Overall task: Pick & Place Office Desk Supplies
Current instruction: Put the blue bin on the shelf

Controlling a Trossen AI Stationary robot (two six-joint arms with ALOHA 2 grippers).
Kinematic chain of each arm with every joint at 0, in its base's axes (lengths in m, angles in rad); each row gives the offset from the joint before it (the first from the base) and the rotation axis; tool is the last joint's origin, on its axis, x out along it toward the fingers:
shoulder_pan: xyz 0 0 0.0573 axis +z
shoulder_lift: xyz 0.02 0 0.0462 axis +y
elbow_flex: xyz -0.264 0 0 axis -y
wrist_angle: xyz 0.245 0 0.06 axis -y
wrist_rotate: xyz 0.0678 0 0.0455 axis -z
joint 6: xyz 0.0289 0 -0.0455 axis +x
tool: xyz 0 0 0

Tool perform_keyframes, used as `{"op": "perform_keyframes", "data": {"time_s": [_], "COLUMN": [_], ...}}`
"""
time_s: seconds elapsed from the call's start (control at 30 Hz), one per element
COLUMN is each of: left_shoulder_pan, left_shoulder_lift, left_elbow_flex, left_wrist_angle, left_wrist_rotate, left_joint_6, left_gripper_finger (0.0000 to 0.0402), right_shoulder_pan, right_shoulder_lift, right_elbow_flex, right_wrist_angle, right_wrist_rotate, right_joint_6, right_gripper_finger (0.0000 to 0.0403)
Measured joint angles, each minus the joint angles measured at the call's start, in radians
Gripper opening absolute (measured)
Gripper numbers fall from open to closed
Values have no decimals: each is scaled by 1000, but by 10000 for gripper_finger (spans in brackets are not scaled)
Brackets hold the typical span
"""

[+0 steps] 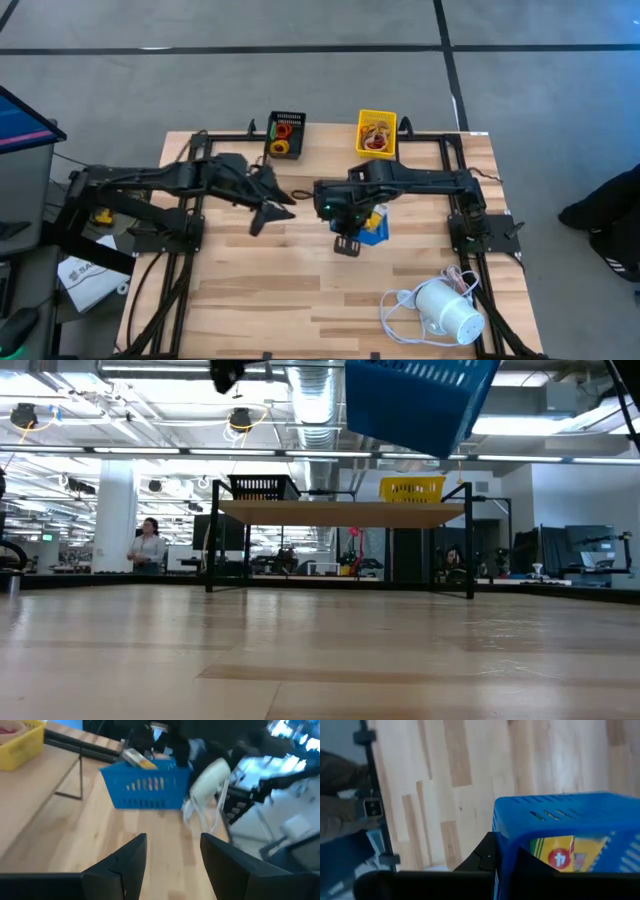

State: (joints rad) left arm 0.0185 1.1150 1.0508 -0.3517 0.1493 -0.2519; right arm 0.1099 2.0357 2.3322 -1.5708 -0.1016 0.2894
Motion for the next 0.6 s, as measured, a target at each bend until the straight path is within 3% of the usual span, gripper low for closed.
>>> {"op": "perform_keyframes", "data": {"time_s": [0.27, 0.47, 0.6], "left_shoulder_pan": [-13, -34, -12], "left_shoulder_lift": [139, 112, 67], "left_elbow_flex": [0, 0, 1], "left_wrist_angle": [174, 152, 106], "left_wrist_rotate": [-30, -136, -123], "left_joint_6": [-181, -219, -220], "left_gripper_finger": [182, 182, 182], "right_shoulder_pan": [19, 48, 66], "right_shoulder_lift": [0, 0, 0], "right_elbow_flex": [0, 0, 0], "right_wrist_angle": [0, 0, -1], "right_wrist_rotate": [-4, -2, 54], "right_joint_6": [-130, -173, -192], "right_gripper_finger": [0, 0, 0]}}
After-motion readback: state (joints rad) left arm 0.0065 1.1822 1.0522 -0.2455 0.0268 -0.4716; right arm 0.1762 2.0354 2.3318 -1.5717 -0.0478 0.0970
